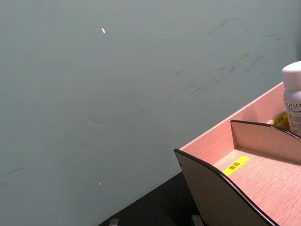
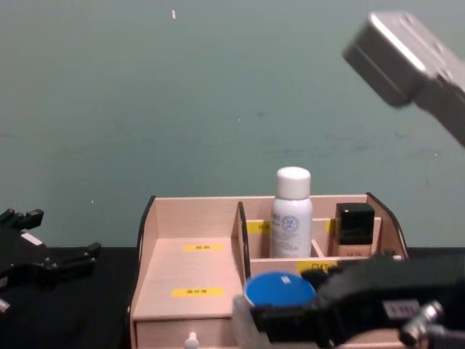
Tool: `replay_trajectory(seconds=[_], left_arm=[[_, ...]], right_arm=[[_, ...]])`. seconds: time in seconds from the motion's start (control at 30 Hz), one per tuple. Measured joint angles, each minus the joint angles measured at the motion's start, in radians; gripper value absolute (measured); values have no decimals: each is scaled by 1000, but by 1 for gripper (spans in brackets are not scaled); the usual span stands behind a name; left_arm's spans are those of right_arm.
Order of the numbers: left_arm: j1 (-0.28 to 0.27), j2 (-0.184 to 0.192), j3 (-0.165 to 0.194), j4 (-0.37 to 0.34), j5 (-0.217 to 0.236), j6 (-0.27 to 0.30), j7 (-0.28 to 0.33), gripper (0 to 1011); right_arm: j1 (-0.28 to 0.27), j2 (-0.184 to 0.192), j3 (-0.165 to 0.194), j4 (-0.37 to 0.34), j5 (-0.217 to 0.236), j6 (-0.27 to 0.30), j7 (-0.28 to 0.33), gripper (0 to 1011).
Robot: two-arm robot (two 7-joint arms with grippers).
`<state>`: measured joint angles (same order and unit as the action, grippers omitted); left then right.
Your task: Pick up the facial cleanser and watermelon frost from the table and place them into the tiered storage box.
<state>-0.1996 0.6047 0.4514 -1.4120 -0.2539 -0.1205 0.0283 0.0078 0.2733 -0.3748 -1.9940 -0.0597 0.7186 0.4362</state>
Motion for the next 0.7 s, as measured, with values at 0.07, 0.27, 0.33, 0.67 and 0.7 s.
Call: replay_trajectory(seconds=[0.07, 0.27, 0.33, 0.67, 0.7], left_arm=[[0, 0, 0, 0, 0, 0, 0, 1001], [0, 0, 0, 0, 0, 0, 0, 1001], [0, 0, 0, 0, 0, 0, 0, 1001], [0, 0, 0, 0, 0, 0, 0, 1001], [0, 0, 0, 0, 0, 0, 0, 1001]], right_arm=[[18, -5, -10, -5, -2, 3, 3, 704], [186, -143, -66, 139, -41, 34, -39, 704], [200, -159, -72, 162, -53, 36, -49, 704], [227, -220, -87, 234, -106, 45, -91, 704], [227, -223, -88, 236, -108, 45, -92, 704]])
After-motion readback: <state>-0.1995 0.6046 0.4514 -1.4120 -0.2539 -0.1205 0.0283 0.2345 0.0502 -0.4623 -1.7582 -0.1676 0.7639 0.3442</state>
